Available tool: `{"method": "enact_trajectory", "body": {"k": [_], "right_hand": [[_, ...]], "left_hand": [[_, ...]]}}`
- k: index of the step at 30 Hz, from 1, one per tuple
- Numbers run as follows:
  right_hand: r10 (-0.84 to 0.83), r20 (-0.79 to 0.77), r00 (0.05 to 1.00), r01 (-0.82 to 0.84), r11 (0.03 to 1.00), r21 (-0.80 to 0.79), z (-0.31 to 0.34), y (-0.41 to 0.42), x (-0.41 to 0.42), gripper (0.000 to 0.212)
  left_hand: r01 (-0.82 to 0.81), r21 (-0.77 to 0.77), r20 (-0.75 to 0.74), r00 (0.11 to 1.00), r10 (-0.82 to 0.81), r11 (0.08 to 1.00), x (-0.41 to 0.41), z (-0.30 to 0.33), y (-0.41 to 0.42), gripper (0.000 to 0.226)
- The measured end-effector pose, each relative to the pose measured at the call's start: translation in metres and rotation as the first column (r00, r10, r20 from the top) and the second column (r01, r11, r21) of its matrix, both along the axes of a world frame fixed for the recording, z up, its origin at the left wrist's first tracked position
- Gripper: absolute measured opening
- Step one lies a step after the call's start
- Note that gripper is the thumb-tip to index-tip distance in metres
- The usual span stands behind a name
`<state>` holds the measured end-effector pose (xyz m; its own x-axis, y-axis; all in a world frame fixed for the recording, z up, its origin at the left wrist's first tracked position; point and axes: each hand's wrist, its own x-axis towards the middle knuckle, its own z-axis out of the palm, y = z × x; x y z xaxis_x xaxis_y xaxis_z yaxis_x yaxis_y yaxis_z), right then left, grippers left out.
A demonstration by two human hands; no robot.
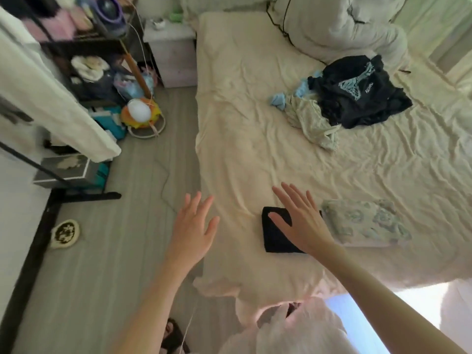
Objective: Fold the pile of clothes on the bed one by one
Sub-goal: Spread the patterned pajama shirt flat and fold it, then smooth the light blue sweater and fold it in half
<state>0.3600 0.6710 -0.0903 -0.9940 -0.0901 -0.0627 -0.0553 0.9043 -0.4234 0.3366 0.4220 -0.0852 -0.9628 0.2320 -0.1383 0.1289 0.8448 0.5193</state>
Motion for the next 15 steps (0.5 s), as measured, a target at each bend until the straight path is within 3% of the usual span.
{"method": "enact_trajectory", "body": {"k": [9,15], "right_hand": [[0.024,-0.04,0.999,-0.025,0.999,-0.023,0.016,-0.226,-0.007,0.062],[0.054,-0.085,0.995,-0.049,0.997,0.067,0.045,-0.295,-0.037,0.068]], "left_hand": [[0.055,-0.206,-0.029,0.998,-0.062,0.977,-0.003,0.04,-0.231,0.054],[0.097,-0.292,-0.063,0.991,-0.121,0.952,-0.032,0.056,-0.297,0.06]]}}
